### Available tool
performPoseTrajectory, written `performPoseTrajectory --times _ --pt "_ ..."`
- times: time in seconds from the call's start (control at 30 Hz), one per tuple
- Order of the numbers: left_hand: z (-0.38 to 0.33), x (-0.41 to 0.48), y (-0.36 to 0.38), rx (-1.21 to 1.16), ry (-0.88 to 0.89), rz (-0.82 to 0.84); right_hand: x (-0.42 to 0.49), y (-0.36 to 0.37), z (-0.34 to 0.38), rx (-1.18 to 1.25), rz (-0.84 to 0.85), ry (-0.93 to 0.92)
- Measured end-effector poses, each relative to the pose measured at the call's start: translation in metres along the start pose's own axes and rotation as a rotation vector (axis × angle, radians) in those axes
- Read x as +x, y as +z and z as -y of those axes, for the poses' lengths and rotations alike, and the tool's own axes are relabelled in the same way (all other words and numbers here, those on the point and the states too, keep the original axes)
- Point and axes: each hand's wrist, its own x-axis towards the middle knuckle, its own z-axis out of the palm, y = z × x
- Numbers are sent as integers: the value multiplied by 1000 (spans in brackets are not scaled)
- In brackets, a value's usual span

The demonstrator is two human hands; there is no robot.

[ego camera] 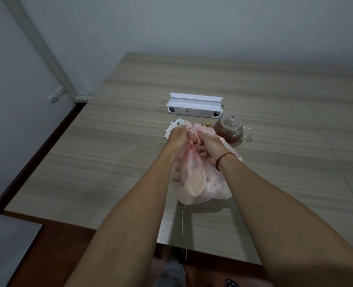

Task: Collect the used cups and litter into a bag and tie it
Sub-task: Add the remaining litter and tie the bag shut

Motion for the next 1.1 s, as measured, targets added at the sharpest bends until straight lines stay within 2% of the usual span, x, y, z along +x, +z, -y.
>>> performPoseTrajectory --times 0.1,0.27,0.4,0.53,0.63,0.7,0.8,0.93,1.1 --pt "10 3 -9 166 86 -9 0 -3 -2 -75 -74 -73" --pt "17 -1 -13 126 162 -6 3 3 4 -140 -156 -23" --pt "12 -7 -13 46 94 139 2 8 9 -213 -176 -31" --pt "5 -13 -13 -108 -6 211 -7 5 14 -215 -137 -42" --pt "5 -15 -8 -185 -53 146 -13 5 16 -140 -66 17" --pt "6 -14 -6 -174 -66 104 -17 5 14 -248 -35 -15" --pt "5 -14 -5 -115 -90 82 -19 5 10 -343 -77 -95" --pt "1 -17 -4 -84 -110 104 -17 5 9 -285 -108 -116" --pt "16 0 -7 70 38 -37 -16 9 9 -287 -112 -158"
